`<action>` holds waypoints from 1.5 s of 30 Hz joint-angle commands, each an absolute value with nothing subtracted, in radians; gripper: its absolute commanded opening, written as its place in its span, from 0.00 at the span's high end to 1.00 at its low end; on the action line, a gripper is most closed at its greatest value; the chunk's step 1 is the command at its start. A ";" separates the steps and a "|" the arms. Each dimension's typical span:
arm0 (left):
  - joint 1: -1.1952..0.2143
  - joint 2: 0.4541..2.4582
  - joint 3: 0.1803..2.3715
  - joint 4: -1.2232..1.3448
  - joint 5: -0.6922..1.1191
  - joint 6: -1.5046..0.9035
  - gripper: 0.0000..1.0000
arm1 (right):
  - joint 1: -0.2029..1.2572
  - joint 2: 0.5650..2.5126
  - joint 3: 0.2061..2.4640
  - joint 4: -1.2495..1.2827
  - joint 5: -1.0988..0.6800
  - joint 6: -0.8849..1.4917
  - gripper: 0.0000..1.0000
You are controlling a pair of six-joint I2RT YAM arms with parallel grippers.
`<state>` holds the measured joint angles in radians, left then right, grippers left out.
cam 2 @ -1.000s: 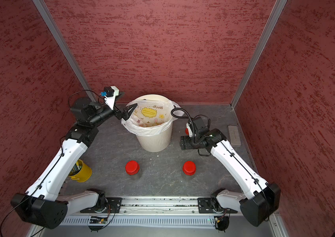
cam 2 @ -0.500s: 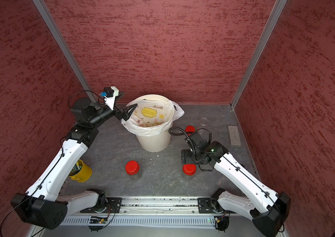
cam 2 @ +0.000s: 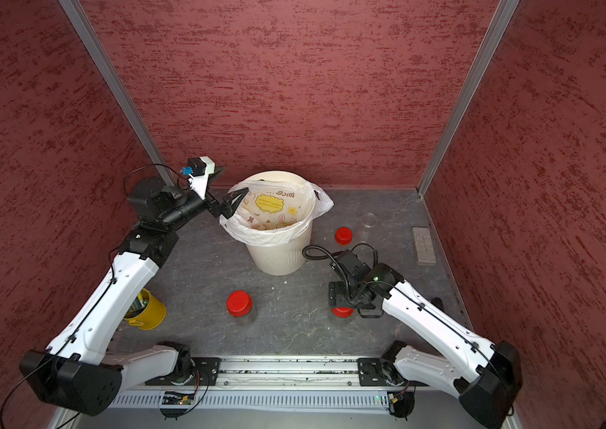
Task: Empty moldy tea leaves from jars
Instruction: Pick up the jar from the center of the board.
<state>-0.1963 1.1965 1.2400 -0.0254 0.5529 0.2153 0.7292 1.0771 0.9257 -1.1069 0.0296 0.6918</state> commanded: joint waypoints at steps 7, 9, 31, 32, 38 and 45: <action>-0.190 1.171 1.230 -0.013 0.556 0.213 0.00 | 0.745 1.074 0.863 -1.001 0.023 0.729 0.17; -0.190 1.171 1.230 -0.012 0.555 0.214 0.00 | 0.748 1.081 0.855 -0.996 0.019 0.729 0.18; -0.189 1.178 1.235 -0.017 0.559 0.218 0.00 | 0.762 1.111 0.835 -0.996 0.034 0.742 0.18; -0.189 1.178 1.235 -0.017 0.560 0.218 0.00 | 0.762 1.111 0.833 -0.993 0.031 0.742 0.18; -0.189 1.179 1.233 -0.016 0.559 0.218 0.00 | 0.762 1.125 0.828 -0.989 0.039 0.740 0.18; -0.189 1.177 1.233 -0.018 0.560 0.220 0.00 | 0.762 1.143 0.822 -0.977 0.040 0.734 0.20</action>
<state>-0.1955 1.1908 1.2400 -0.0261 0.5526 0.2165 0.7517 1.1290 0.8421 -0.9997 0.0246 0.7177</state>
